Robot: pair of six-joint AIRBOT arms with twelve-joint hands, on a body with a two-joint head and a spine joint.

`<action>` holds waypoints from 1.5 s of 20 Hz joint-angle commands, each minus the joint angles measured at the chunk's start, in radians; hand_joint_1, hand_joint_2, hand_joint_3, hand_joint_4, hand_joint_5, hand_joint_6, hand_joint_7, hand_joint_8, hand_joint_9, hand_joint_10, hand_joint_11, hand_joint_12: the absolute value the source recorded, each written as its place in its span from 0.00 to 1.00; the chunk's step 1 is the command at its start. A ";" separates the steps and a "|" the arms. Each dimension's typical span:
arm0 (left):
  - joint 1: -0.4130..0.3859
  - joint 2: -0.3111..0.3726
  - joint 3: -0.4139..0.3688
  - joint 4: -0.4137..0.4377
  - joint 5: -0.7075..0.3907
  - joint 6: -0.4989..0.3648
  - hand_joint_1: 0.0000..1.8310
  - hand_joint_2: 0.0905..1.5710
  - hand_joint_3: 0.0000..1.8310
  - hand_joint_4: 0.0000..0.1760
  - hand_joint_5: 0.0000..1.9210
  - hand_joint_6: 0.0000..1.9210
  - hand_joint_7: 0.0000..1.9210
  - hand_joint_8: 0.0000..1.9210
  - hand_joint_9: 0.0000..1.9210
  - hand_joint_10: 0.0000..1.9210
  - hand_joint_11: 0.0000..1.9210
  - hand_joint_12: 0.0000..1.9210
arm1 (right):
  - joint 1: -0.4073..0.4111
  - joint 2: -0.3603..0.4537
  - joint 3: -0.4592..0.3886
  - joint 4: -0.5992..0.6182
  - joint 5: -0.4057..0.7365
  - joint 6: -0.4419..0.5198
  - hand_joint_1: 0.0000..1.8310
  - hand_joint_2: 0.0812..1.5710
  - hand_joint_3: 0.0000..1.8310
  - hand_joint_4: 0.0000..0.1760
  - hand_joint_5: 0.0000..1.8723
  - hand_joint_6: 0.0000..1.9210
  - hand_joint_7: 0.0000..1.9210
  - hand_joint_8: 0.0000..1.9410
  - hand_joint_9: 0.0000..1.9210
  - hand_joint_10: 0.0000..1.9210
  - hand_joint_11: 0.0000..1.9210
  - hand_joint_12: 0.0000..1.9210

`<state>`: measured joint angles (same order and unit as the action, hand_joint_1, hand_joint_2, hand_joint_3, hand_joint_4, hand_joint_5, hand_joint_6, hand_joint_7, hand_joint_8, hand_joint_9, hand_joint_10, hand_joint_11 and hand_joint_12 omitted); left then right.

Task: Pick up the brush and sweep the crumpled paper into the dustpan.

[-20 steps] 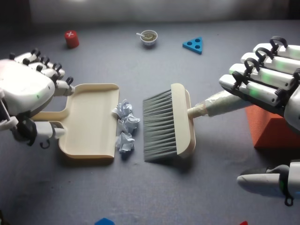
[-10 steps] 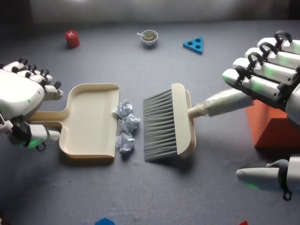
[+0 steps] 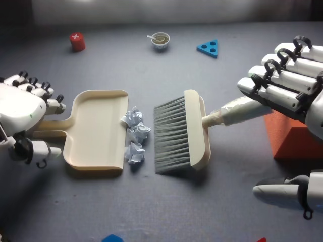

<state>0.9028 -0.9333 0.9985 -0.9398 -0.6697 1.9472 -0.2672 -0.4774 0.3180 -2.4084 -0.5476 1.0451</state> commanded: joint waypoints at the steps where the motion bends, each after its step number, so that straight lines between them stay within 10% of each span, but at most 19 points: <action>1: -0.004 -0.004 0.011 0.033 -0.106 0.003 0.33 0.70 0.00 0.35 0.21 0.00 0.11 0.00 0.10 0.00 0.00 0.30 | 0.008 0.008 -0.005 -0.035 -0.092 -0.002 0.00 0.62 0.00 0.00 0.07 0.00 0.07 0.00 0.07 0.00 0.08 0.01; 15: 0.009 -0.069 0.062 0.034 -0.104 0.013 0.32 0.71 0.00 0.43 0.22 0.00 0.12 0.00 0.10 0.00 0.00 0.33 | 0.008 0.009 -0.009 -0.036 -0.108 -0.002 0.01 0.63 0.00 0.00 0.06 0.00 0.06 0.00 0.06 0.00 0.07 0.00; 18: 0.008 -0.070 0.064 0.034 -0.105 0.013 0.36 0.74 0.00 0.40 0.37 0.01 0.14 0.00 0.10 0.00 0.00 0.31 | 0.008 0.009 -0.009 -0.036 -0.108 -0.002 0.02 0.63 0.00 0.00 0.05 0.00 0.06 0.00 0.06 0.00 0.07 0.00; 19: 0.006 -0.072 0.066 0.035 -0.105 0.013 0.47 0.76 0.00 0.88 0.40 0.53 0.16 0.00 0.12 0.00 0.00 0.37 | 0.008 0.009 -0.010 -0.036 -0.108 -0.002 0.01 0.63 0.00 0.00 0.06 0.00 0.06 0.00 0.06 0.00 0.07 0.00; 20: 0.006 -0.074 0.069 0.037 -0.104 0.013 0.51 0.75 0.00 0.89 0.42 0.62 0.17 0.00 0.13 0.00 0.00 0.37 | 0.008 0.009 -0.010 -0.036 -0.108 -0.002 0.01 0.63 0.00 0.00 0.06 0.00 0.06 0.00 0.06 0.00 0.07 0.00; 21: 0.005 -0.075 0.070 0.037 -0.103 0.013 0.55 0.74 0.00 0.26 0.44 0.61 0.18 0.00 0.15 0.00 0.00 0.38 | 0.008 0.009 -0.010 -0.036 -0.108 -0.002 0.00 0.63 0.00 0.00 0.07 0.01 0.07 0.01 0.07 0.01 0.09 0.01; 22: 0.001 -0.075 0.070 0.038 -0.102 0.013 0.57 0.73 0.00 0.06 0.46 0.60 0.18 0.00 0.15 0.00 0.00 0.37 | 0.008 0.009 -0.010 -0.036 -0.108 -0.002 0.00 0.63 0.00 0.00 0.07 0.01 0.07 0.01 0.07 0.01 0.09 0.01; 23: -0.001 -0.076 0.069 0.038 -0.102 0.013 0.55 0.74 0.00 0.25 0.44 0.62 0.20 0.00 0.16 0.00 0.00 0.37 | 0.008 0.009 -0.010 -0.036 -0.108 -0.002 0.00 0.63 0.00 0.00 0.07 0.00 0.07 0.00 0.07 0.01 0.09 0.01; 25: -0.009 -0.082 0.068 0.037 -0.104 0.013 0.57 0.74 0.00 0.00 0.44 0.62 0.20 0.00 0.16 0.00 0.00 0.39 | 0.008 0.009 -0.010 -0.036 -0.108 -0.002 0.00 0.64 0.00 0.00 0.07 0.00 0.07 0.00 0.07 0.00 0.09 0.01; 27: -0.013 -0.088 0.071 0.040 -0.102 0.015 0.57 0.74 0.00 0.00 0.45 0.61 0.20 0.00 0.16 0.00 0.00 0.40 | 0.008 0.009 -0.010 -0.036 -0.108 -0.002 0.01 0.64 0.00 0.00 0.07 0.01 0.08 0.00 0.07 0.00 0.08 0.01; 30: -0.029 -0.096 0.078 0.040 -0.082 0.037 0.55 0.75 0.00 0.30 0.43 0.64 0.20 0.00 0.15 0.00 0.00 0.36 | 0.008 0.009 -0.011 -0.036 -0.108 -0.002 0.01 0.63 0.00 0.00 0.06 0.00 0.06 0.00 0.06 0.00 0.08 0.00</action>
<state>0.8799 -1.0264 1.0729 -0.9344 -0.6819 1.9808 -0.2672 -0.4774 0.3130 -2.4077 -0.5625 1.0447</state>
